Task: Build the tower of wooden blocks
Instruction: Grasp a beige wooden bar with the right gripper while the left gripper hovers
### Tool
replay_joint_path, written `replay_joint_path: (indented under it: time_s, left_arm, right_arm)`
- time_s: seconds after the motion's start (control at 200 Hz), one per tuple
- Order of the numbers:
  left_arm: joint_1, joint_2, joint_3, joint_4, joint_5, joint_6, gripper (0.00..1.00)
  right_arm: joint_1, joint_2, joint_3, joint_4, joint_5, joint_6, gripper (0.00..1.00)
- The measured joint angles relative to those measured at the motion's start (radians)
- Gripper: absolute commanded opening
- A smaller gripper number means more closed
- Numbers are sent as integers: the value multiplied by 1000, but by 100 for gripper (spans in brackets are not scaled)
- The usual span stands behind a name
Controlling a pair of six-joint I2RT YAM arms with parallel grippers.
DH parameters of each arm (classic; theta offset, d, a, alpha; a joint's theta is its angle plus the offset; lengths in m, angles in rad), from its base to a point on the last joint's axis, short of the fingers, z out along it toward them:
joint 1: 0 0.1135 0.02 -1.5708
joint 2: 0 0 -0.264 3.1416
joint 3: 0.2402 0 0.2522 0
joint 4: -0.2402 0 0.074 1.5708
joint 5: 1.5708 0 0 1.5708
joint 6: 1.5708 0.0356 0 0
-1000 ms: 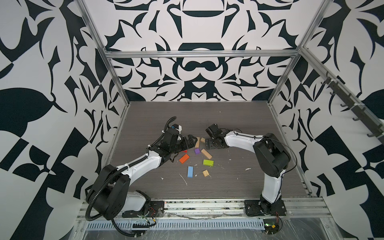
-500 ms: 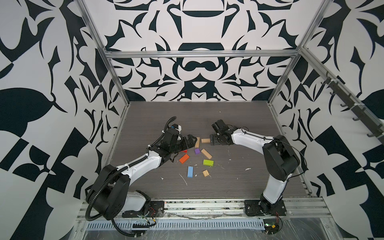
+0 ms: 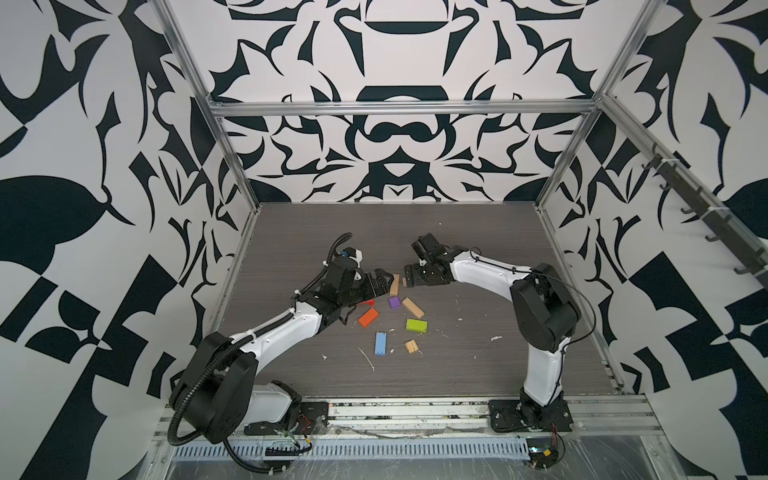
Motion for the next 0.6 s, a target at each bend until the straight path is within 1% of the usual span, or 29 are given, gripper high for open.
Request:
replay_joint_path:
  time_s: [0.255,0.6]
  left_arm:
    - [0,-15,0,1,0,-4,100]
    - [0,-18,0,-10,0,-4,100]
  right_arm:
    - [7,57,56,-20,-22,18,92]
    - [27,126,105,-55,8,27,92]
